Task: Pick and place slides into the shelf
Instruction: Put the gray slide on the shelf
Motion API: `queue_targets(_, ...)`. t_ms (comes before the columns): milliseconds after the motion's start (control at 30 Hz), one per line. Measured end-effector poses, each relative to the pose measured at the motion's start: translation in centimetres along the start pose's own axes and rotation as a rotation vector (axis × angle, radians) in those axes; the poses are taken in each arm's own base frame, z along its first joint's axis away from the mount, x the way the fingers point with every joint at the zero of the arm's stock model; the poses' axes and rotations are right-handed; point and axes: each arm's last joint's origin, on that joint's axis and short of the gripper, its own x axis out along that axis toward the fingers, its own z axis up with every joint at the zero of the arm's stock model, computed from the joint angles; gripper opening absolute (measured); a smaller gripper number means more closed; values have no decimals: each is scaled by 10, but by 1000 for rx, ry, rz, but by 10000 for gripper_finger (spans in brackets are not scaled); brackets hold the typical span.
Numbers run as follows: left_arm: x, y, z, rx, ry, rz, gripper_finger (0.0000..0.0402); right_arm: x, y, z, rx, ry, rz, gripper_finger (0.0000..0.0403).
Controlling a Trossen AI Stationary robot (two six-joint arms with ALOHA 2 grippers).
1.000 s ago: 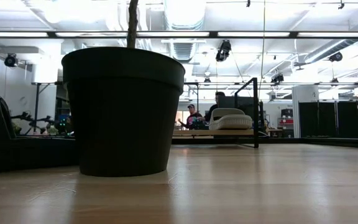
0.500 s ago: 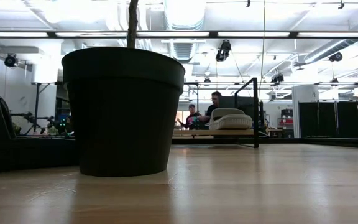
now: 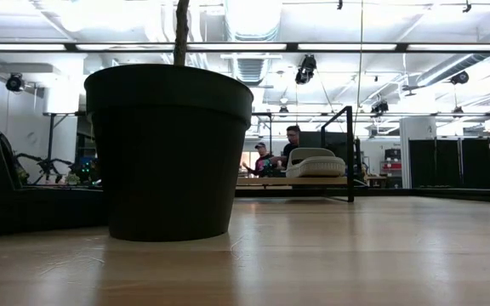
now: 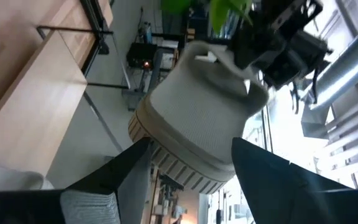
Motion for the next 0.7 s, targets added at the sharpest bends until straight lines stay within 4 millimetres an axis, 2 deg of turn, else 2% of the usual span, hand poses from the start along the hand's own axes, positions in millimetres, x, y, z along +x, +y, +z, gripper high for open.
queue_targets(167, 5, 4, -1, -11, 20, -29, 0, 0, 3, 1, -31, -16, 12, 215)
queue_targets(367, 5, 3, -3, -19, 34, -44, 0, 0, 14, -3, -186, -1, 60, 215)
queue_targets(700, 4, 2, -4, -22, 46, -46, 0, 0, 12, -6, -204, 15, 58, 215)
